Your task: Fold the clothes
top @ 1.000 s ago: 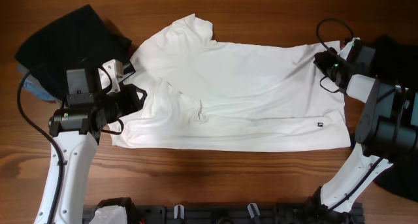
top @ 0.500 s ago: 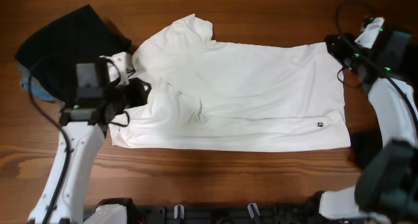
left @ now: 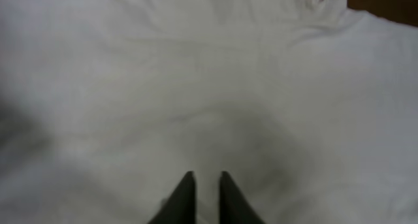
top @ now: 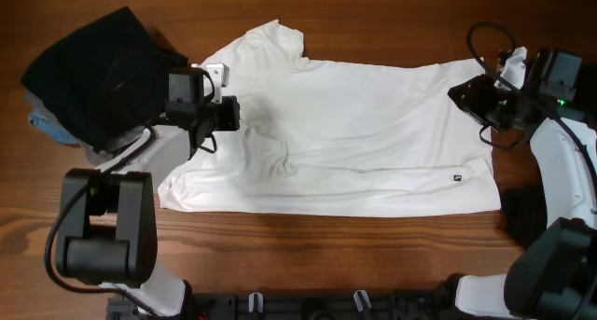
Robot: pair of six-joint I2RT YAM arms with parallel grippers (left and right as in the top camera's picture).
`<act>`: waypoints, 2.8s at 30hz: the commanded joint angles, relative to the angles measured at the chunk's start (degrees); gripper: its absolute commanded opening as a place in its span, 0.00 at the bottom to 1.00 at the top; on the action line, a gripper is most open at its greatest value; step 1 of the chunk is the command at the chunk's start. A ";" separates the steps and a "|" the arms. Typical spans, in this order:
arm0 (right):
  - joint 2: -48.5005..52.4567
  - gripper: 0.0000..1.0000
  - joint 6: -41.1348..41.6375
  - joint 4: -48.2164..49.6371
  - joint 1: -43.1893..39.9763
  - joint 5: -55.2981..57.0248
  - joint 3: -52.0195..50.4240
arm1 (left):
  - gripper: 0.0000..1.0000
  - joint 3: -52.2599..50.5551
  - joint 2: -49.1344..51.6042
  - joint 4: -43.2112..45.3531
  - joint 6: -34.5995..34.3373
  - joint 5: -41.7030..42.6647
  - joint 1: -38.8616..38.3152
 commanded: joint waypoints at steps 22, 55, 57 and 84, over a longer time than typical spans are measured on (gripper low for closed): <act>0.17 0.38 -5.33 -1.57 3.76 3.74 -0.04 | 0.95 13.18 -2.01 -7.17 -4.42 10.19 -1.42; 0.26 0.60 6.43 -13.84 -21.77 14.99 -21.00 | 0.61 -5.75 -21.90 -55.54 -29.29 -3.32 14.99; 0.26 0.58 6.40 -13.14 -21.77 15.04 -21.73 | 0.61 -5.75 -21.90 -54.77 -29.14 -3.93 14.99; -10.97 0.50 6.08 -20.17 -21.77 13.62 -16.22 | 0.04 -4.98 -20.55 -52.24 -20.74 -2.82 14.95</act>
